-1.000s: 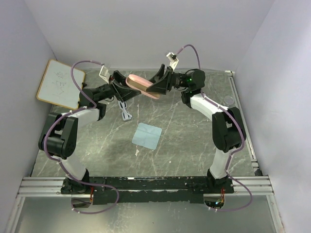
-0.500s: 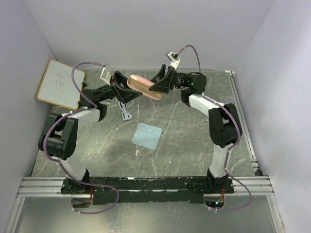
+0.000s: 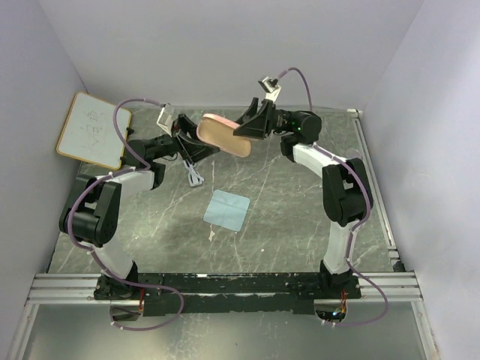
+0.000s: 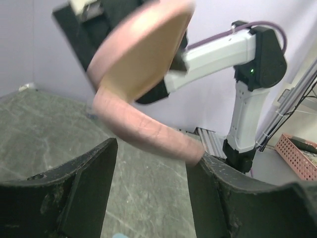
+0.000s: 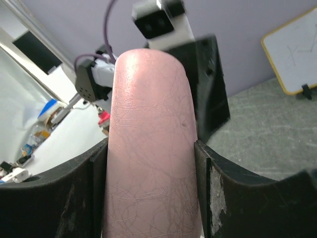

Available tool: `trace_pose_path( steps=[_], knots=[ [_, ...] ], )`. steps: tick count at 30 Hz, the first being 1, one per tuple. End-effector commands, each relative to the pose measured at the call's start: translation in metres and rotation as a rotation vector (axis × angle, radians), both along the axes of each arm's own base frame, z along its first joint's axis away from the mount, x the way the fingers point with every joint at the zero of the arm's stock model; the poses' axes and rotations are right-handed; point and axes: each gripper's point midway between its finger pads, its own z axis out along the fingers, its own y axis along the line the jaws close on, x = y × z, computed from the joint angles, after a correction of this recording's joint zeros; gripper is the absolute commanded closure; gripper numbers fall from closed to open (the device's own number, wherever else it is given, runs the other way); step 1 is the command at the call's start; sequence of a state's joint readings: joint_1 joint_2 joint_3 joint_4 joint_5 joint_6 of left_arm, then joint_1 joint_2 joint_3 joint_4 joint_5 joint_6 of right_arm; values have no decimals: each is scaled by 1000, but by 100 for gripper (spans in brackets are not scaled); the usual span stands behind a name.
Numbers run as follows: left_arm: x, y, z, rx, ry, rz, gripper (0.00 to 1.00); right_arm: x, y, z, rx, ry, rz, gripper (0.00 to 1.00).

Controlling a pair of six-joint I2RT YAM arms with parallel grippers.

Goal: Organize the sunglasses
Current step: Open the sunglasses case, then place the sunglasses case at the center of the board.

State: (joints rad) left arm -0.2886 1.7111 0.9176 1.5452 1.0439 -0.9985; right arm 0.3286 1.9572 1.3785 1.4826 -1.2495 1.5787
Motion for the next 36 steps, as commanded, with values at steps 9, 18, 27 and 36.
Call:
trace_pose_path(
  steps=[9,18,27,36],
  knots=[
    [-1,5,-31,72,-63,16,42,-36,-26,77,209,-368,-34,99],
    [20,9,-34,151,-33,161,29,-15,-24,53,122,-354,-88,99],
    [29,31,-8,120,-61,335,25,41,-11,-13,-69,-253,-198,98],
    [35,42,-1,89,-48,395,25,85,-2,-100,-268,-148,-278,99]
  ],
)
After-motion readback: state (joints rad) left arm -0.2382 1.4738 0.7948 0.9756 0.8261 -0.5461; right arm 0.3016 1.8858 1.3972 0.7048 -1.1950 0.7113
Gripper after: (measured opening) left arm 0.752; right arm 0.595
